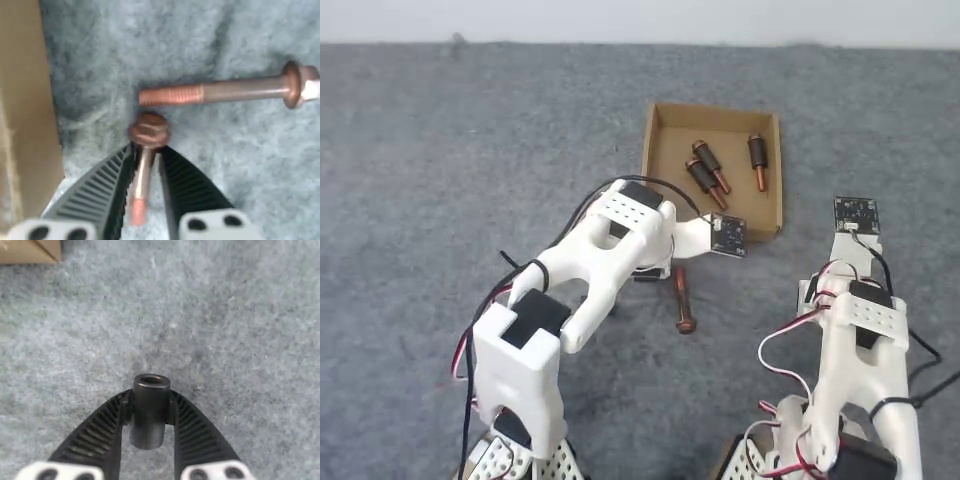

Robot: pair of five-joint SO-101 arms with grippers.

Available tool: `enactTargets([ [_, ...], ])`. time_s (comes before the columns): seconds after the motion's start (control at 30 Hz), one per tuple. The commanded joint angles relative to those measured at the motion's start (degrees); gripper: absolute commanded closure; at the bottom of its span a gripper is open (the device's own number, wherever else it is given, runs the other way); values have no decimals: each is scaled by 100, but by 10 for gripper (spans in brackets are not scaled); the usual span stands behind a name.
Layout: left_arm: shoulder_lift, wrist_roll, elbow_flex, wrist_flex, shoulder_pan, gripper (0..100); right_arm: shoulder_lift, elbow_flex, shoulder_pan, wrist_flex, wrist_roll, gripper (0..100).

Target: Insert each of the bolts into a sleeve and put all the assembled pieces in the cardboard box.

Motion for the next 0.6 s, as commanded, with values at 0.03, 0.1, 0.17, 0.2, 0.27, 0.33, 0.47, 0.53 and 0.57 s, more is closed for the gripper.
enactTargets([
  [0.03,-35,35,-171,545,88,983,-233,-26,-48,-92,97,993],
  [0.1,-35,141,-171,747,176,987,-233,-26,-48,-92,97,993],
  [0.17,-35,615,-171,782,273,987,-233,-26,-48,-92,97,993],
  [0.2,-35,888,-171,791,308,987,-233,-26,-48,-92,97,993],
  [0.27,-44,1398,-171,826,352,987,-233,-26,-48,-101,97,993],
  [0.33,-132,1846,-163,941,343,987,-233,-26,-48,-101,97,993],
  [0.47,-571,2690,-84,1178,255,987,-233,-18,-40,-101,97,993],
  [0.53,-853,3156,48,1116,176,988,-233,9,-40,-101,88,993],
  [0.57,-993,3358,127,1037,123,988,-233,18,-40,-101,88,993],
])
